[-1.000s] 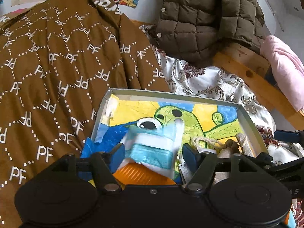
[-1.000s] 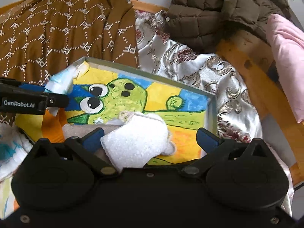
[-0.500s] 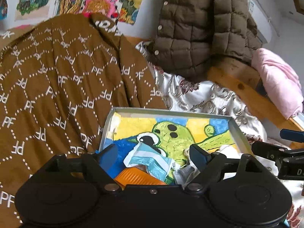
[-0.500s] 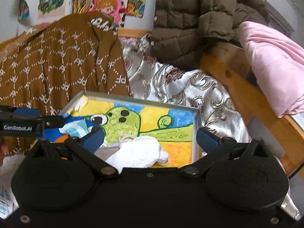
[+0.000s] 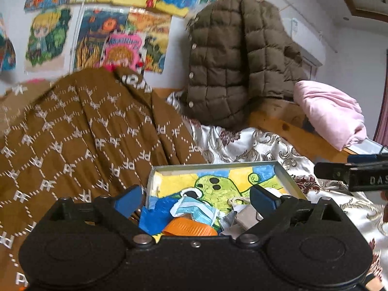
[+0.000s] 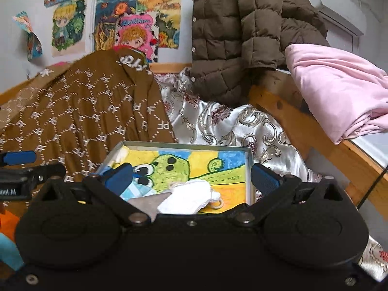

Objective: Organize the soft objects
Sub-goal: 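Open both grippers and withdraw them from the tray over the pile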

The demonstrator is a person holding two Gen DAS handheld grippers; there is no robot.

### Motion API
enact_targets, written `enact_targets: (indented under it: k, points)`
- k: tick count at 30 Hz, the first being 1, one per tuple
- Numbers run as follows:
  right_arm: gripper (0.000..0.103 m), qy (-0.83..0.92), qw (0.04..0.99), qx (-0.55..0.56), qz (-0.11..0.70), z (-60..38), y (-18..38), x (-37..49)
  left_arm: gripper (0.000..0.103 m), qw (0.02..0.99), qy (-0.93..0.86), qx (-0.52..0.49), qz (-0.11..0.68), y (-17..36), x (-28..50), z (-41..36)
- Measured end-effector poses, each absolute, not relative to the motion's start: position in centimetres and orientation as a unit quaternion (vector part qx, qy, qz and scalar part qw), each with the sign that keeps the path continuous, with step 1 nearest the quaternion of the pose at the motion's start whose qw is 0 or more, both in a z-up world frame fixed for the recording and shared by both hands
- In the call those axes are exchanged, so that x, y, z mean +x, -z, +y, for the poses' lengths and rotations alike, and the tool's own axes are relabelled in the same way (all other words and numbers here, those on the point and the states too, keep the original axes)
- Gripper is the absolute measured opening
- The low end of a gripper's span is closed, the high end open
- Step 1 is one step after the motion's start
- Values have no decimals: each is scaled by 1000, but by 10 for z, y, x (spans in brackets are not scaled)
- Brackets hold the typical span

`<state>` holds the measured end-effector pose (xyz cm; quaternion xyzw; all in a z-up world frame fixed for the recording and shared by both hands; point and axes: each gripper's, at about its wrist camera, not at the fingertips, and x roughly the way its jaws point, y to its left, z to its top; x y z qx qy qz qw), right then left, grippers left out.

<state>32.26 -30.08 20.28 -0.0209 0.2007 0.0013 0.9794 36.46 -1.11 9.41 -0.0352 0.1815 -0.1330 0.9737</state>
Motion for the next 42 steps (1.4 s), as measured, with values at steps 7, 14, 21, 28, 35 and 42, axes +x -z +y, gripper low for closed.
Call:
enact_targets:
  k: [7, 14, 21, 28, 35, 42]
  points:
    - [102, -12, 981, -19, 190, -291, -211, 284, 102, 983, 118, -29, 140, -95, 320, -2]
    - [102, -38, 982, -8, 187, -277, -205, 244, 102, 981, 133, -22, 140, -87, 284, 4]
    - [102, -62, 979, -13, 196, -266, -190, 202, 102, 975, 146, -46, 162, -73, 258, 21]
    - [102, -65, 977, -6, 202, -266, -173, 158, 102, 972, 156, -24, 172, -58, 231, 29]
    - [102, -68, 975, -7, 210, -264, -147, 120, 102, 969, 165, -7, 182, -45, 210, 33]
    - [102, -53, 975, -15, 216, -257, -119, 83, 102, 969, 153, -7, 193, -30, 188, 37]
